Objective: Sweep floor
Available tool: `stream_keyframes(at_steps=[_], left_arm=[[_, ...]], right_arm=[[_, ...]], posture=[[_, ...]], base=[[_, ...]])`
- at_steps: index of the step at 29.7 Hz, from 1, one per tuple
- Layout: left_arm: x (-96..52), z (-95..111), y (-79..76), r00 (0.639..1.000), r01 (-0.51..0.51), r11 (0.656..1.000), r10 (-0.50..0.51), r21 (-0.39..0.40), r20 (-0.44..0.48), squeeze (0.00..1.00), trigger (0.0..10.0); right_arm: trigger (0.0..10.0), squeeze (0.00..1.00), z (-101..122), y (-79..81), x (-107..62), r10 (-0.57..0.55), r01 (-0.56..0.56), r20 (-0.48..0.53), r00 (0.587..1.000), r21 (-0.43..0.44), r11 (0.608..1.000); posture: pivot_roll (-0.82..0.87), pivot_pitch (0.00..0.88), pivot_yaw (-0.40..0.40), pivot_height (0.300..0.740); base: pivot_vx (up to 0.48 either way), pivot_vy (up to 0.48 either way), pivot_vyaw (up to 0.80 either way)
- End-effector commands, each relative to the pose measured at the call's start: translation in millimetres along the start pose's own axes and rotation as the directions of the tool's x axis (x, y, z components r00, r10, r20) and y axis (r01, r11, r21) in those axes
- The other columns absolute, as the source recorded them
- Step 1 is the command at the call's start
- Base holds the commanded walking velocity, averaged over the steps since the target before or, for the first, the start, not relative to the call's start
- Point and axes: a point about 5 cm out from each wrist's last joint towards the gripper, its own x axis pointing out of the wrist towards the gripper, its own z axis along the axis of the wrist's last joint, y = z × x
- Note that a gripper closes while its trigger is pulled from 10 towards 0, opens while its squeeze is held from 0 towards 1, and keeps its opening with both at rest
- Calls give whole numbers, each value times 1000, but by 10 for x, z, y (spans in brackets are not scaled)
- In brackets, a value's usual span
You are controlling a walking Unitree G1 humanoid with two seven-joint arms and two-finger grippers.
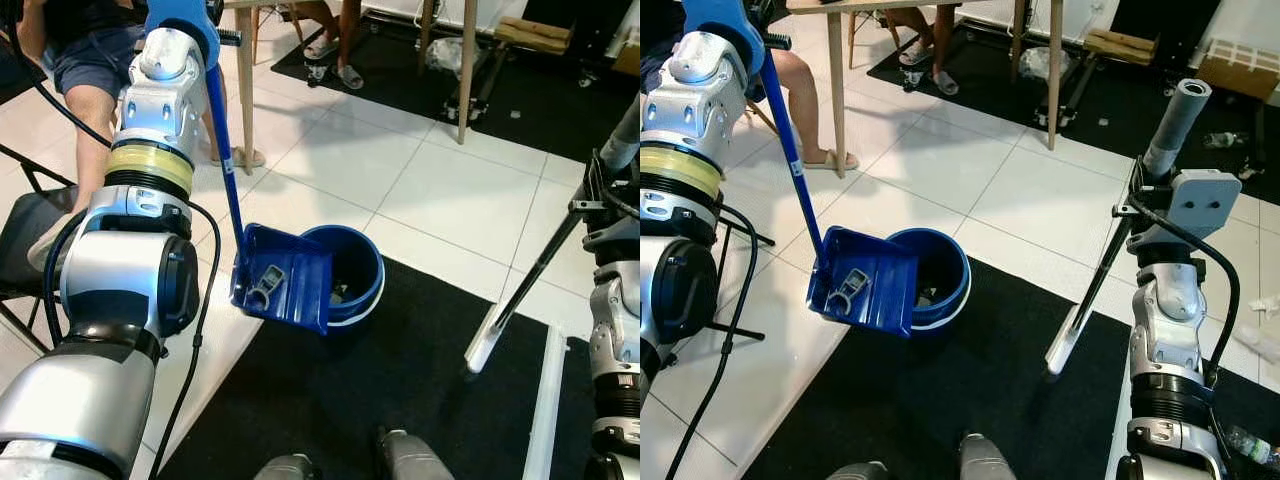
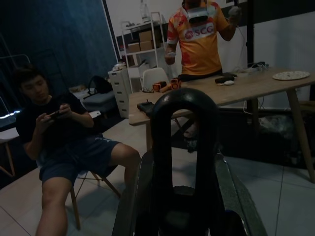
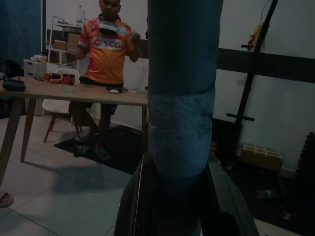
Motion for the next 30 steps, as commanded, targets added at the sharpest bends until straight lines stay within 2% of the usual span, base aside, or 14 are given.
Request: stream_keyframes(at_steps=[1,3,4,6,9,11,14,23,27,30], left_arm=[[25,226,115,997,-42,999,40,26,71,0,10000],[29,222,134,997,-51,998,50,26,65,0,10000],[35,207,201,996,-78,996,76,33,47,0,10000],[35,207,201,996,-78,996,76,33,47,0,10000],[35,221,332,991,-130,990,128,46,39,0,10000],[33,230,364,989,-143,988,141,50,42,0,10000],[26,276,436,983,-178,979,172,99,72,0,10000],[35,321,464,976,-207,967,194,152,96,0,10000],[42,325,461,976,-209,967,197,144,90,0,10000],[47,326,468,979,-200,975,193,100,72,0,10000]], right_arm=[[10000,0,79,15,30,12,-11,48,999,-15,1000],[10000,0,79,15,31,12,-11,48,999,-14,1000],[10000,0,72,20,32,12,-11,47,999,-13,1000],[10000,0,72,20,32,12,-11,47,999,-13,1000],[10000,0,56,31,31,12,-12,44,999,-11,1000],[10000,0,54,34,31,13,-12,44,999,-10,1000],[10000,0,52,38,35,15,-14,43,999,-9,1000],[10000,0,49,40,42,16,-16,44,999,-9,1000],[10000,0,47,39,43,16,-15,44,999,-10,1000],[10000,0,40,31,39,13,-12,42,999,-11,1000]], posture=[[7,42,30,740],[7,42,30,740],[8,43,31,740],[8,43,31,740],[11,44,31,740],[11,44,31,740],[12,44,29,740],[11,43,27,740],[10,43,28,740],[11,43,29,740]], base=[[0,0,0],[0,0,0],[0,0,0],[0,0,0],[0,0,0],[0,0,0],[0,0,0],[0,0,0],[0,0,0],[0,0,0]])
